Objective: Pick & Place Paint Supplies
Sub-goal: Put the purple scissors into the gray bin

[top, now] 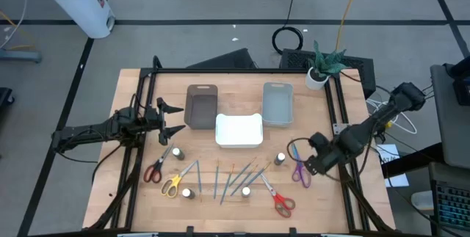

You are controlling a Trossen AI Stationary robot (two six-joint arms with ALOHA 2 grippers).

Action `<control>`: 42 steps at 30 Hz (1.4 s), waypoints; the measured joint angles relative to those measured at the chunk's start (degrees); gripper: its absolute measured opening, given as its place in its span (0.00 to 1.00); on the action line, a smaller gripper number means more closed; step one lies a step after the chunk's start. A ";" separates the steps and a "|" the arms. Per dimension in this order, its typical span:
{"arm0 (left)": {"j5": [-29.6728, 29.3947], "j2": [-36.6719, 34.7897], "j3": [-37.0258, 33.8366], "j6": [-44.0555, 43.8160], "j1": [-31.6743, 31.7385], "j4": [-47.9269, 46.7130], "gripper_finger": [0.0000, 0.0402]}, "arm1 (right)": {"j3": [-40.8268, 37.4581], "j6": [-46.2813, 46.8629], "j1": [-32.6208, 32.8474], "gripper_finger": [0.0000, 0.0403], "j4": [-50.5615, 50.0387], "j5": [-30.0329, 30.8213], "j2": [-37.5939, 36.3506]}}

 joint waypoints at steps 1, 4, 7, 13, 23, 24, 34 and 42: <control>0.00 0.00 -0.01 0.01 -0.02 0.00 0.83 | -1.10 2.00 1.09 0.57 2.71 0.04 0.94; 0.00 0.00 0.00 0.01 -0.01 0.00 0.83 | -3.40 6.02 4.31 0.56 10.72 0.41 4.09; 0.00 0.00 0.01 -0.01 -0.02 0.00 0.83 | -4.13 7.71 6.10 0.55 14.48 0.24 8.13; 0.00 0.00 0.00 -0.01 -0.01 0.00 0.83 | -4.17 8.58 7.36 0.49 14.06 1.01 14.60; 0.00 0.00 0.00 0.00 0.00 -0.01 0.83 | -3.91 11.00 7.48 0.40 15.99 3.69 20.45; 0.00 0.00 0.01 0.00 -0.01 -0.02 0.83 | -3.91 11.49 7.63 0.39 15.96 3.69 20.55; 0.00 0.00 -0.01 0.00 -0.01 -0.01 0.83 | -4.09 12.78 7.73 0.19 15.05 3.20 19.80; 0.00 0.00 -0.01 0.01 -0.02 -0.02 0.83 | -4.20 14.28 7.88 0.02 12.46 3.22 18.88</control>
